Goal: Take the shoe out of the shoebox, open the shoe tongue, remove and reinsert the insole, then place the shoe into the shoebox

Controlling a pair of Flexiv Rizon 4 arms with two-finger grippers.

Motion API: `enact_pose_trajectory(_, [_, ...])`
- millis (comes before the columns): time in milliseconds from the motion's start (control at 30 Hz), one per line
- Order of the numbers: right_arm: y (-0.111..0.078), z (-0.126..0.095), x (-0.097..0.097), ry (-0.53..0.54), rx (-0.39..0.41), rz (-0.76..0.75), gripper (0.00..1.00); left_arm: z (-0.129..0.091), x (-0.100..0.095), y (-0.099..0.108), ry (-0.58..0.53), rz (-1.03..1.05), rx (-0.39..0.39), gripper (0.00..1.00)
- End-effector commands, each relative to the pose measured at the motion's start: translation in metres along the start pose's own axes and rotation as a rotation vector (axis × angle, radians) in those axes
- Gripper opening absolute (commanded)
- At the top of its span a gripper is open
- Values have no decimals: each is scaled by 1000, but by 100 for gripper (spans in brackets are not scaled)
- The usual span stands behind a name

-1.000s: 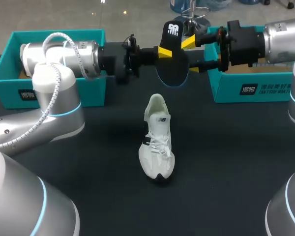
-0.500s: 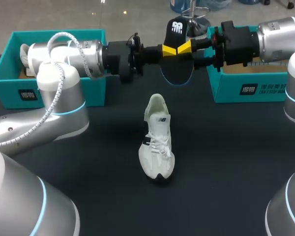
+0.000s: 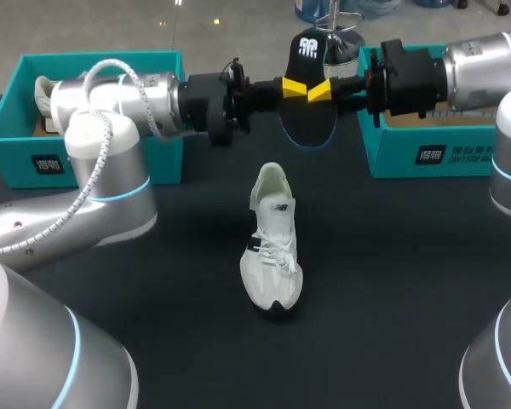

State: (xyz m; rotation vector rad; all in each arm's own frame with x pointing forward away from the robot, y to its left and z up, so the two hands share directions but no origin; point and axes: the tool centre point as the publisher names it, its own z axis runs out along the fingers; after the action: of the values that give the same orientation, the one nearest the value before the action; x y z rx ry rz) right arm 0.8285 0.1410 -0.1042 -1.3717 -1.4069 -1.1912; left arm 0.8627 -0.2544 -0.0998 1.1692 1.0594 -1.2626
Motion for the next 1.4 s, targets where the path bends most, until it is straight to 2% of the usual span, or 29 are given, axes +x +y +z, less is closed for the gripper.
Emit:
enact_pose_trajectory(33, [-1,1,-1,1,-6,2,0,2,1,0,-4,4,-2,14])
enact_pose_trajectory(67, [-2,0,-1,2,-12,-1,0,2,1,0,-2,3,-1,38])
enact_pose_trajectory(100, [-2,0,-1,3,-13,-2,0,1,1,0,1,3,-2,93])
enact_pose_trajectory(133, [-2,-1,-1,3,-15,-3,0,0,1,1,3,4,-5,100])
enact_pose_trajectory(433, [1,-6,-1,-2,-31,-22,0,-14,1,6,20,17,3,100])
enact_pose_trajectory(767, [7,-24,1,-22,-63,-55,0,-56,7,18,70,53,63,100])
enact_pose_trajectory(967, [12,-29,1,-28,-65,-65,0,-77,8,25,131,102,133,100])
enact_pose_trajectory(1400, [15,-29,-1,-27,-81,-76,0,-121,27,46,339,243,361,100])
